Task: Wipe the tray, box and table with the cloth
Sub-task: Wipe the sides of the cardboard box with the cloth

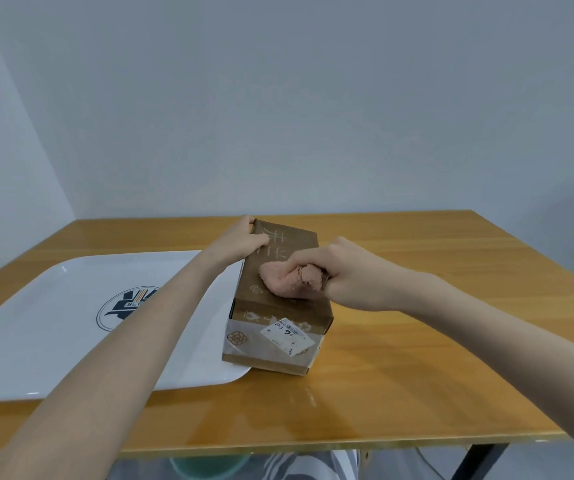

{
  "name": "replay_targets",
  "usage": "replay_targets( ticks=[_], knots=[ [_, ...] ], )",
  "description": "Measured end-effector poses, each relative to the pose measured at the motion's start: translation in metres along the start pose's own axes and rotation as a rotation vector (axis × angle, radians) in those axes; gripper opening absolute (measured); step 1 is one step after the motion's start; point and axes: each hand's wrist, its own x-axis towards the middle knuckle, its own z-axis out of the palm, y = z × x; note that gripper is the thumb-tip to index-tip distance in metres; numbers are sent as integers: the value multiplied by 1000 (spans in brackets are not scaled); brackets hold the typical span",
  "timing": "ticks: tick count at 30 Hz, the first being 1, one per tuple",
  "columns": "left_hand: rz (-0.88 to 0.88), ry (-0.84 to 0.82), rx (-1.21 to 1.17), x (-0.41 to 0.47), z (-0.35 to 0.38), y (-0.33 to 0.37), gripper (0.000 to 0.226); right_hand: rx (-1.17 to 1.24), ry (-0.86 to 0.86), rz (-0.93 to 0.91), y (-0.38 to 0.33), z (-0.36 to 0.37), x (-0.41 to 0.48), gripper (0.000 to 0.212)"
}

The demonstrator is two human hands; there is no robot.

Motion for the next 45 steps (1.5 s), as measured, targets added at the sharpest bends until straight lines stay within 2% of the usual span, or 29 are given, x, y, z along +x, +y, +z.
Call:
replay_targets(
  ticks=[2, 5, 9, 12, 16, 17, 20, 25, 28, 30, 32, 33, 35, 37, 42, 45],
  knots=[
    [3, -13, 5, 0, 0, 0, 58, 23, 43, 6, 2, -8, -1, 50],
    [5, -16, -8, 0, -1, -1, 59, 95, 136, -42, -5, 0, -3, 46],
    [-7, -39, -19, -2, -1, 0, 58, 72, 42, -95, -15, 15, -5, 53],
    [-5, -56, 14, -3, -1, 3, 56, 6, -46, -161, -13, -1, 0, 38],
    [23, -46, 22, -3, -1, 3, 52, 74, 81, -197, -12, -4, 6, 53],
    [26, -41, 33, -4, -1, 3, 48, 91, 88, -216, -13, 1, 5, 51],
    [33, -46, 40, -6, 0, 5, 34, 120, -17, -224, -16, 11, -3, 48],
    [52, -64, 26, -11, -1, 6, 34, 103, -165, -203, 0, -25, -5, 60],
    [68, -56, 43, -11, 0, 3, 41, 118, -40, -167, 8, -35, -6, 64],
    [95, -64, 42, -11, 0, 5, 52, 160, 101, -168, 8, -29, -5, 61],
    [114, -83, 35, -12, 0, 7, 57, 176, 152, -205, 3, -17, -3, 54],
    [99, -77, 42, -14, 0, 9, 55, 170, 142, -235, -1, -8, -3, 48],
    [69, -68, 49, -17, 0, 11, 32, 160, 75, -283, -6, 11, -6, 38],
    [60, -78, 48, -15, 1, 9, 17, 205, -3, -269, -6, 20, -11, 40],
    [66, -71, 34, -12, 2, 7, 31, 219, -174, -181, 3, -12, -13, 53],
    [84, -78, 22, -15, 1, 7, 30, 253, -99, -160, 16, -32, -9, 58]
  ],
)
